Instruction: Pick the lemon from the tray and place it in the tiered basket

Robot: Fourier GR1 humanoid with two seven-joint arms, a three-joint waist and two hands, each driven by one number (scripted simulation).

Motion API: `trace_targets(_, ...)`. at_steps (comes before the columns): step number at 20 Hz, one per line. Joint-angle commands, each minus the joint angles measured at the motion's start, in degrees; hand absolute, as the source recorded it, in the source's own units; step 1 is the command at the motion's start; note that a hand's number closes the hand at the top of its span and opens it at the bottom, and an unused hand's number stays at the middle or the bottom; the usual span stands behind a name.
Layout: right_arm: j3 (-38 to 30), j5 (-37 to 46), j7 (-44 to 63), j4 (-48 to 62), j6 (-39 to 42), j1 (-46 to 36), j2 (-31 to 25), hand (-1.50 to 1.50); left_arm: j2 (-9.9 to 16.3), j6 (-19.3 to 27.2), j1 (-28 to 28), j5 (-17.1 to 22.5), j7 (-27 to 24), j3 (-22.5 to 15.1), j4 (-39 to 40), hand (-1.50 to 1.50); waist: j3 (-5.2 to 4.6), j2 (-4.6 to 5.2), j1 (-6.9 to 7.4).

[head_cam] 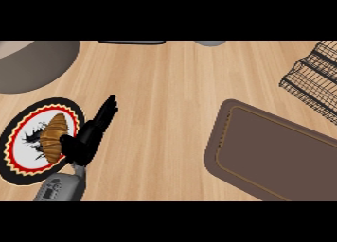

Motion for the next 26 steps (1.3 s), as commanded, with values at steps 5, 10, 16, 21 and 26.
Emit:
trace_targets(5,-6.8,-6.8,7.4,3.7,1.7,-2.8,-0.2,-1.50,0.8,-0.7,0.3,0.5,0.9,1.5,-0.5,0.00,-0.02,-0.41,-1.08)
trace_targets(10,-8.0,-6.1,2.4,2.8,-7.1,-1.7,-3.1,-1.50,-1.4,0.6,1.9,-0.9,-0.3,-0.3,-1.7,0.00,0.02,-0.08,-0.51)
trace_targets(16,-7.8,-2.6,-0.2,0.3,-21.5,2.7,-10.0,-1.50,-0.7,1.2,1.2,-0.7,2.5,0.4,-3.8,0.00,0.03,-0.40,-1.47)
trace_targets(21,-14.4,-7.8,-6.9,-2.3,-26.0,9.6,-13.6,-1.50,1.8,-1.4,4.3,1.1,3.1,2.0,-5.1,0.00,0.03,-0.98,-2.67)
trace_targets(26,-24.1,-16.4,-15.7,-1.2,-17.0,20.9,-20.2,-1.50,0.7,-0.8,6.2,0.4,-0.4,2.0,-4.0,0.00,0.09,-1.04,-3.96)
